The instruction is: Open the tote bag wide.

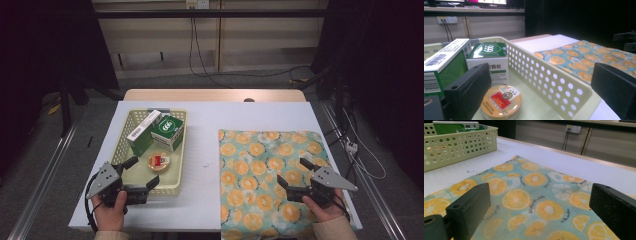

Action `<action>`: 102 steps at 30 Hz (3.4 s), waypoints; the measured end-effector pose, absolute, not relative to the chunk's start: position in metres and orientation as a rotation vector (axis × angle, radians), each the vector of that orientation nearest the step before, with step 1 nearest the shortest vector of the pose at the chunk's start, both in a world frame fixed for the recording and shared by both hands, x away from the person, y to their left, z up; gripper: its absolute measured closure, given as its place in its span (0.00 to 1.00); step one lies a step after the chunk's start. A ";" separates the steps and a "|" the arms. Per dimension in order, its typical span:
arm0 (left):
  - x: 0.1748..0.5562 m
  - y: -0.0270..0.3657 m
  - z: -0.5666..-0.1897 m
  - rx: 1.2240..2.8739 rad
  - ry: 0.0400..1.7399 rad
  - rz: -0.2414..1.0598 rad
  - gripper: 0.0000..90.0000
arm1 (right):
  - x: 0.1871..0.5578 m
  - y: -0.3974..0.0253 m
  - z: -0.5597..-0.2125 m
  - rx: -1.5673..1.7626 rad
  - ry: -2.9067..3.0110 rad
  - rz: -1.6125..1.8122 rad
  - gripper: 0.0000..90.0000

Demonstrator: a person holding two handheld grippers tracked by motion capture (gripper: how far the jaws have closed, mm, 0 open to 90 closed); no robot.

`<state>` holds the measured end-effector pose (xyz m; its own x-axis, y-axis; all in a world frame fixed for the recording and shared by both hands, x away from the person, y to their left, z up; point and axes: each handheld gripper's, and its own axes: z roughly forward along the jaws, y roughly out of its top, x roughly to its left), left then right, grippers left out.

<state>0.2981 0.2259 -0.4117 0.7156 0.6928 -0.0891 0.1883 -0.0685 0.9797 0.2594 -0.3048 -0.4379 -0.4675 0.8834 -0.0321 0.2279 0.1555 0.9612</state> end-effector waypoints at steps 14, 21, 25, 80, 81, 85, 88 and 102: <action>0.299 0.224 -0.412 1.624 0.727 0.483 0.03 | 0.261 -0.301 -0.437 1.074 1.813 1.333 0.03; 0.301 0.221 -0.412 1.635 0.713 0.475 0.03 | 0.264 -0.292 -0.431 1.101 1.822 1.335 0.03; 0.300 0.221 -0.411 1.634 0.698 0.481 0.03 | 0.273 -0.273 -0.425 1.120 1.880 1.256 0.04; 0.297 0.223 -0.410 1.607 0.714 0.480 0.03 | 0.351 -0.143 -0.458 1.139 2.320 1.131 0.20; 0.297 0.223 -0.410 1.609 0.713 0.481 0.03 | 0.349 -0.141 -0.459 1.130 2.325 1.124 0.21; 0.297 0.223 -0.410 1.613 0.711 0.480 0.03 | 0.350 -0.137 -0.461 1.134 2.355 1.100 0.24; 0.298 0.223 -0.411 1.617 0.708 0.481 0.03 | 0.350 -0.135 -0.462 1.128 2.359 1.062 0.34; 0.296 0.224 -0.410 1.603 0.718 0.474 0.03 | 0.358 -0.135 -0.457 1.137 2.374 1.036 0.95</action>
<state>0.2958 0.2240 -0.4103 0.7211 0.6861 -0.0964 0.1809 -0.0521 0.9821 0.3579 -0.1347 -0.4572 -0.6362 0.7710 0.0293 0.5456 0.4227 0.7237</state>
